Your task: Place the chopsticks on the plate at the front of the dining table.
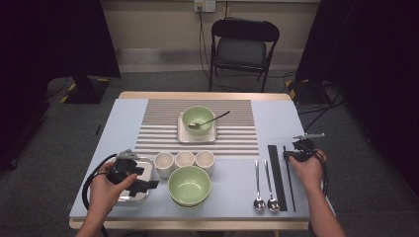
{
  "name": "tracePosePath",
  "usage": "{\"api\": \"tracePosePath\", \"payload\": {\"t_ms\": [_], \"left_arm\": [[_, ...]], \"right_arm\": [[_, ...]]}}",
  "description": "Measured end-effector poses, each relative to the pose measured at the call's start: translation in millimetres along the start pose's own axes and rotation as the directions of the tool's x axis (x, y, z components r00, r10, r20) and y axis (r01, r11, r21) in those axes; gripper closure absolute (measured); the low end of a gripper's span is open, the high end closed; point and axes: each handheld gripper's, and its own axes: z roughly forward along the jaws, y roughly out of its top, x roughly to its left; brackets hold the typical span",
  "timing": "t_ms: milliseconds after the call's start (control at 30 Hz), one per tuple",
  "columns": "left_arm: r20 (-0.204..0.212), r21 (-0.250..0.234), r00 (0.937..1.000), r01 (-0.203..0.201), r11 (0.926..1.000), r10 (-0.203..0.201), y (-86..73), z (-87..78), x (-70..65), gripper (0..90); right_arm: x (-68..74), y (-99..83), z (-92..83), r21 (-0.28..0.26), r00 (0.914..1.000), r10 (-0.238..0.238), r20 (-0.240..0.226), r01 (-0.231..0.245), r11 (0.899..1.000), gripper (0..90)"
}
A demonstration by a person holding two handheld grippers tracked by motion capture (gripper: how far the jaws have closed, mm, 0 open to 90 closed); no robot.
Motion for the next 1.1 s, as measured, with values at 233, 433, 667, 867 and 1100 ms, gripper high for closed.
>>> {"api": "tracePosePath", "payload": {"t_ms": [233, 433, 667, 867, 1100], "left_arm": [[0.001, -0.002, 1.0000, 0.003, 1.0000, -0.003, 0.1, 0.0, -0.1, 17.5], [0.002, -0.004, 1.0000, 0.005, 1.0000, -0.005, -0.1, 0.2, 0.7, 17.4], [0.002, -0.003, 1.0000, 0.007, 1.0000, -0.007, -0.2, 0.4, 0.7, 17.4], [0.000, -0.006, 1.0000, 0.003, 1.0000, -0.003, 0.3, -0.2, 1.2, 17.4], [0.002, -0.005, 1.0000, 0.003, 1.0000, -0.003, 0.8, 1.1, 1.4, 17.5]], "right_arm": [[7.2, 3.6, 0.2, 0.026, 0.9979, -0.041, 0.050, 0.040, 0.999, 81.9], [5.3, 3.1, -0.1, 0.022, 0.9983, -0.032, 0.048, 0.031, 0.999, 86.4], [5.7, 3.5, -0.1, 0.026, 0.9982, -0.027, 0.053, 0.026, 0.999, 86.6], [5.1, 4.1, -0.2, 0.024, 0.9986, 0.008, 0.052, -0.009, 1.000, 86.7], [3.2, 4.5, -0.7, 0.025, 0.9990, 0.022, 0.038, -0.023, 0.999, 86.8]]}}
